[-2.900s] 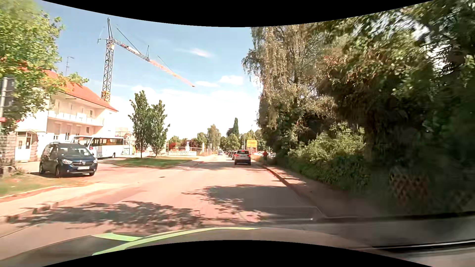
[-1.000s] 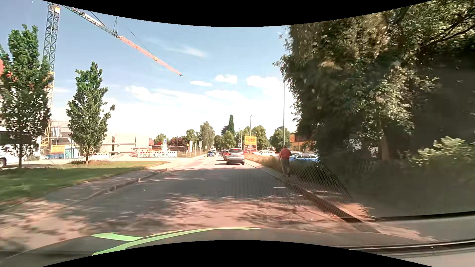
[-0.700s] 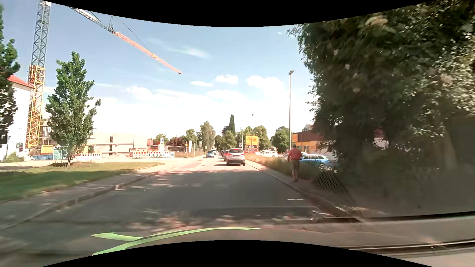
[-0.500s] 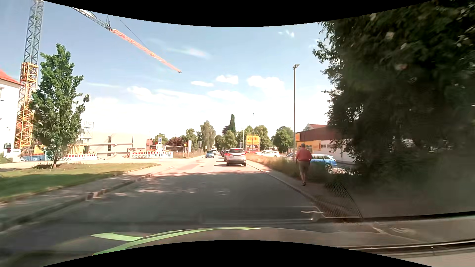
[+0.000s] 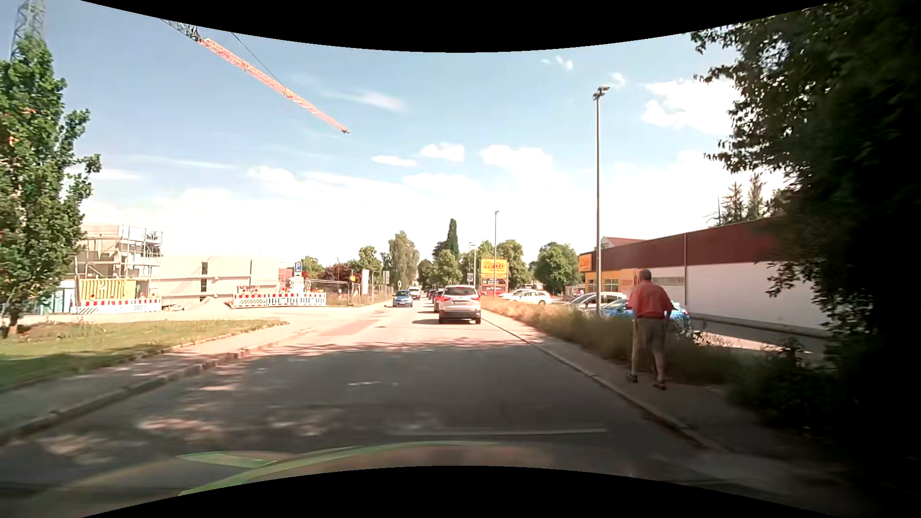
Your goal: Follow the waypoints while adhering to traffic rules and regulations
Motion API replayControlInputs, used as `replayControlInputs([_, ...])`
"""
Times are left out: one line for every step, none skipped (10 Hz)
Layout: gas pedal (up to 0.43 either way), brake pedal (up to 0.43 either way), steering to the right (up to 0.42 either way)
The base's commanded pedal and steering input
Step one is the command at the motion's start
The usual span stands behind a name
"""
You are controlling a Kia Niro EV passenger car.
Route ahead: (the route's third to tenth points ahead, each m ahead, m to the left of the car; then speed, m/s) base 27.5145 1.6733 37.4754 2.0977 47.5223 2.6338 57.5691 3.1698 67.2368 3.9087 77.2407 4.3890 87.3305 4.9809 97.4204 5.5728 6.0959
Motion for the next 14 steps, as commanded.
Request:
replayControlInputs([0.0,0.0,-0.004])
replayControlInputs([0.0,0.0,-0.002])
replayControlInputs([0.0,0.0,0.0])
replayControlInputs([0.0,0.0,0.0])
replayControlInputs([0.0,0.0,-0.001])
replayControlInputs([0.0,0.0,-0.002])
replayControlInputs([0.0,0.0,-0.003])
replayControlInputs([0.0,0.0,-0.005])
replayControlInputs([0.0,0.0,-0.006])
replayControlInputs([0.0,0.0,-0.006])
replayControlInputs([0.0,0.0,-0.006])
replayControlInputs([0.0,0.0,-0.006])
replayControlInputs([0.0,0.0,-0.006])
replayControlInputs([0.0,0.0,-0.006])
